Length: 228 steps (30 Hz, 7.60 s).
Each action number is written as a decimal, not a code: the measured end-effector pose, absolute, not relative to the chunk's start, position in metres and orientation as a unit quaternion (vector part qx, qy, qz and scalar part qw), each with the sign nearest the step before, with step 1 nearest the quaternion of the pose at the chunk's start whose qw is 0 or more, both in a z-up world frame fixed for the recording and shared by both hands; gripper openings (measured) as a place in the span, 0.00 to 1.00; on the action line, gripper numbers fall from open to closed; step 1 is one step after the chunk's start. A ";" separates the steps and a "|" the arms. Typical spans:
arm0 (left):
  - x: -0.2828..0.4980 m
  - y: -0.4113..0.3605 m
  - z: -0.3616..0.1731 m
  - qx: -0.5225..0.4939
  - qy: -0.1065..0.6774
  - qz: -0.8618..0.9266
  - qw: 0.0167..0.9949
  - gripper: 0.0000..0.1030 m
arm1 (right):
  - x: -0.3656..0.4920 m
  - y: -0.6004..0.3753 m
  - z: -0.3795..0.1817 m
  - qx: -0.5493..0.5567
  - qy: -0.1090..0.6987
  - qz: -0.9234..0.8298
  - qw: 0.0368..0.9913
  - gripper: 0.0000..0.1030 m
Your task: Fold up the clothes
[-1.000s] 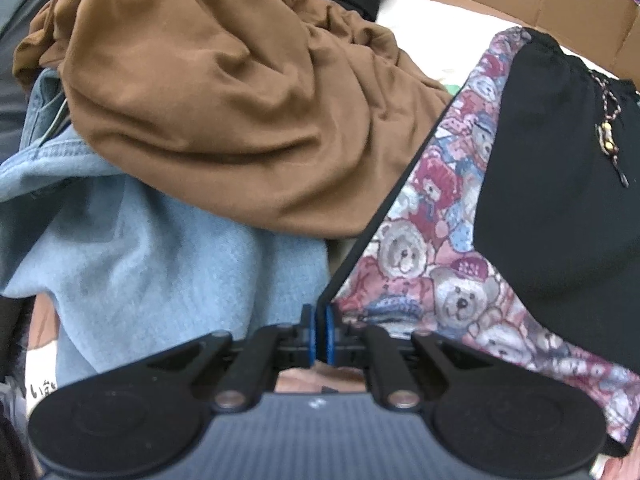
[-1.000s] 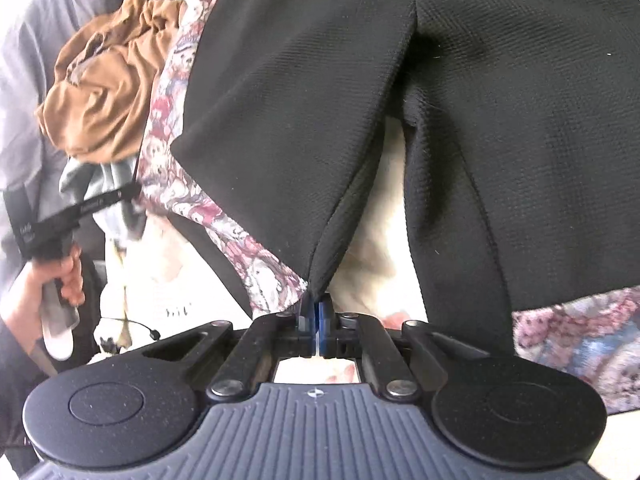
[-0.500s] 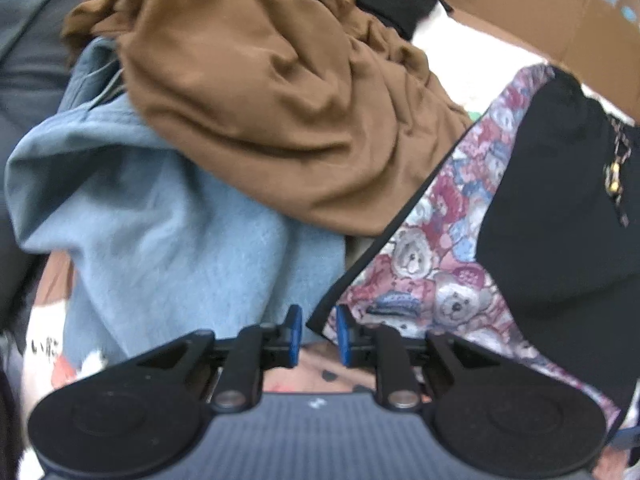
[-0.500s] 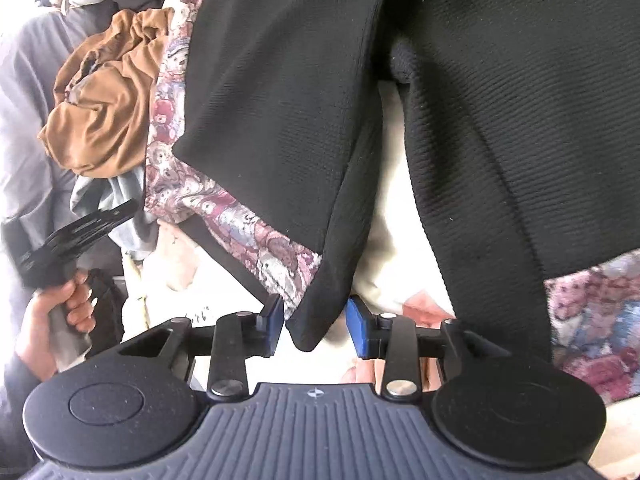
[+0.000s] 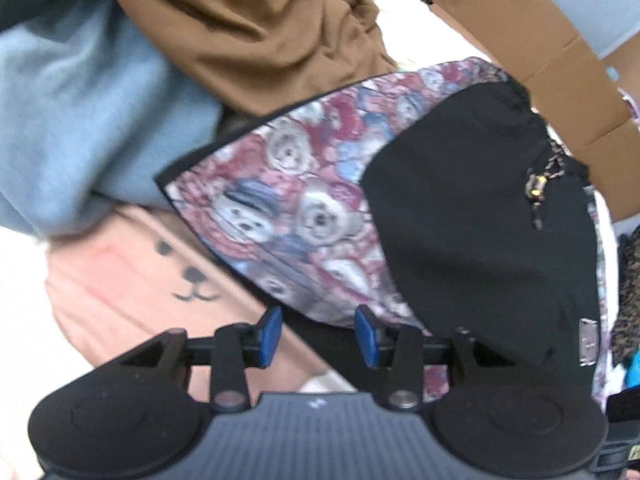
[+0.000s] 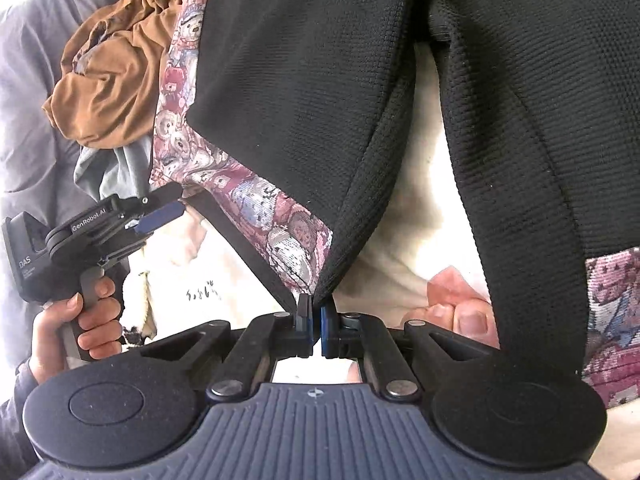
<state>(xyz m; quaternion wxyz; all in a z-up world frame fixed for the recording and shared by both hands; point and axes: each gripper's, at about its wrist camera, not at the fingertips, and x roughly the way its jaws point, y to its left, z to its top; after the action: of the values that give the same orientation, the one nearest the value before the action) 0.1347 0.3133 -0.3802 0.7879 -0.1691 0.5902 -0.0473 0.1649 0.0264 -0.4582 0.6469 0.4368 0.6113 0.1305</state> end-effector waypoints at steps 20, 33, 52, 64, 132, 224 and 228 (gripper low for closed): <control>0.128 0.323 -0.380 -0.245 0.534 -0.070 0.806 0.53 | 0.166 0.028 -0.463 0.432 0.617 0.127 0.646 0.01; 0.123 0.339 -0.370 -0.268 0.531 -0.076 0.800 0.48 | 0.169 0.030 -0.467 0.424 0.620 0.124 0.648 0.01; 0.132 0.328 -0.393 -0.286 0.531 -0.134 0.786 0.23 | 0.170 0.026 -0.463 0.419 0.621 0.126 0.650 0.01; 0.120 0.323 -0.396 -0.223 0.568 -0.152 0.777 0.00 | 0.172 0.031 -0.462 0.398 0.631 0.131 0.652 0.01; 0.167 0.368 -0.343 -0.047 0.530 -0.050 0.845 0.37 | 0.195 0.034 -0.427 0.347 0.591 0.139 0.715 0.05; 0.105 0.222 -0.331 -0.065 0.547 -0.249 0.796 0.07 | 0.249 0.054 -0.418 0.449 0.525 0.170 0.703 0.36; 0.104 0.214 -0.329 -0.053 0.544 -0.256 0.797 0.07 | 0.259 0.060 -0.427 0.454 0.562 0.157 0.673 0.36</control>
<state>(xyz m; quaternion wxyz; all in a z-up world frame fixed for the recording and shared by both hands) 0.1041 0.2141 -0.3285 0.7973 -0.0526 0.5441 -0.2557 0.2591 0.0602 -0.4272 0.6733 0.4543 0.5616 0.1575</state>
